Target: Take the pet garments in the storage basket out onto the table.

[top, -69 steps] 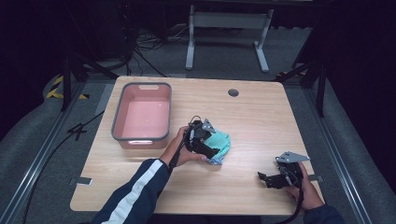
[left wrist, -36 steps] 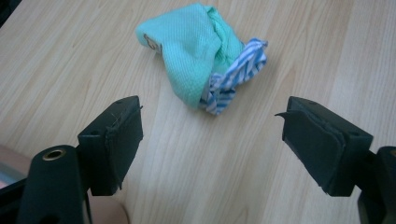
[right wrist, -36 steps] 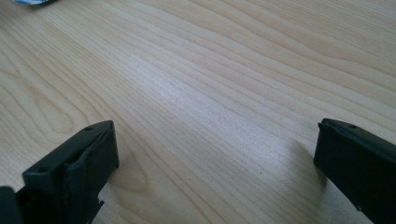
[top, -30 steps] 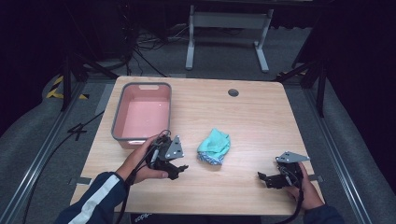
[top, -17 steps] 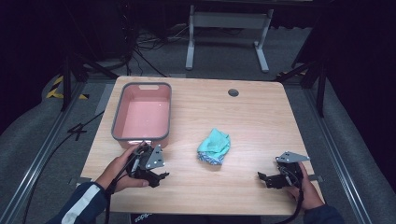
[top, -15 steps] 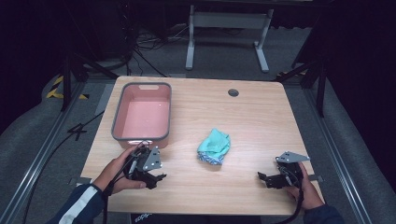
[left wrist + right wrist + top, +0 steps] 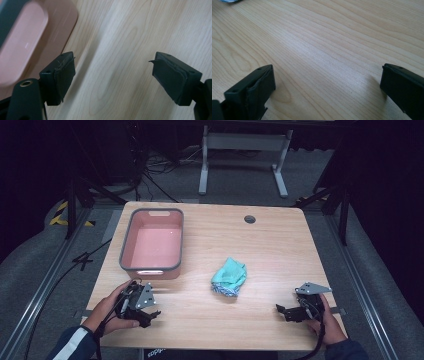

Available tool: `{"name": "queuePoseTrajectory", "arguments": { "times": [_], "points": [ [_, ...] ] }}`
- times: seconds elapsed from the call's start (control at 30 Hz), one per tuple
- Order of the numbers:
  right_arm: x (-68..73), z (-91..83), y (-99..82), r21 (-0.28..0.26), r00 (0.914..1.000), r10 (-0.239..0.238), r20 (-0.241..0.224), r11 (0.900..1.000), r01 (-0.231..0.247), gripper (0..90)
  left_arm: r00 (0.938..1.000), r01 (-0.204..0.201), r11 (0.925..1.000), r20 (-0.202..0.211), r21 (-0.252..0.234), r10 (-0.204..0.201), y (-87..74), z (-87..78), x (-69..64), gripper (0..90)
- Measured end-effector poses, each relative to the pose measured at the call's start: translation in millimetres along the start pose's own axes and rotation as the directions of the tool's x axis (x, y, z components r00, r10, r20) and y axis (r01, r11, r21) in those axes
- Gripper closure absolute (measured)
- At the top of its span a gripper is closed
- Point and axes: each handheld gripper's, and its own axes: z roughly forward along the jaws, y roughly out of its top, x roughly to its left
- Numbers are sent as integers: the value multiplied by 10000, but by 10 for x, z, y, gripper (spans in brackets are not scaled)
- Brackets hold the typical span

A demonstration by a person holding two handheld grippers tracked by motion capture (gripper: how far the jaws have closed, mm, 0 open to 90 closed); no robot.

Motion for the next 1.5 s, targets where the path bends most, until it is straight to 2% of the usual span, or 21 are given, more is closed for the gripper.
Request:
{"name": "queuePoseTrajectory", "arguments": {
  "times": [0.1, 0.17, 0.23, 0.43, 0.5, 0.63, 0.7, 0.73, 0.77, 0.83, 1.0, 1.5],
  "points": [
    [0, 0, 0, -1, 10000, 0, -1, 10000, 0, 0, 9994, 339, 9994, -68, 57, -338, -107, 22, 37, 182],
    [0, 0, 0, -1, 10000, 0, 0, 10000, 0, 0, 9973, 728, 9973, 24, -56, -728, -192, 34, 75, 183],
    [0, 0, 0, -1, 10000, 2, -1, 10000, -2, 0, 9935, 1131, 9935, 151, -129, -1129, -285, 45, 97, 182],
    [0, 0, 0, 0, 10000, 1, -4, 10000, -1, 0, 9820, 1877, 9811, 285, -478, -1865, -512, 42, 133, 176],
    [0, 0, 0, -1, 10000, 1, -3, 10000, -1, 1, 9727, 2310, 9706, 379, -680, -2289, -599, 47, 157, 175],
    [0, 0, 0, -2, 10000, 1, -4, 10000, -1, 0, 9471, 3172, 9421, 887, -1089, -3086, -755, 44, 191, 172],
    [0, 0, 0, 0, 10000, 4, -5, 10000, -4, 1, 9311, 3596, 9229, 1170, -1373, -3454, -832, 59, 207, 165],
    [0, 0, 0, -2, 10000, 4, -8, 10000, -4, 0, 9334, 3547, 9214, 1174, -1588, -3391, -864, 63, 204, 159],
    [0, 0, 0, 0, 10000, 5, -6, 10000, -5, 0, 9317, 3598, 9167, 1188, -1736, -3431, -884, 65, 197, 157],
    [-1, 0, 0, -2, 10000, -10, -17, 10000, 10, 0, 9296, 3661, 9147, 1121, -1711, -3511, -878, 66, 188, 153],
    [-1, 0, 0, -3, 10000, -15, -22, 10000, 15, 0, 9279, 3703, 9130, 1137, -1714, -3550, -875, 69, 185, 147],
    [1, -1, -1, 10, 10000, -10, 1, 10000, 10, 0, 9288, 3676, 9146, 1153, -1687, -3521, -873, 71, 191, 141]
  ]
}}
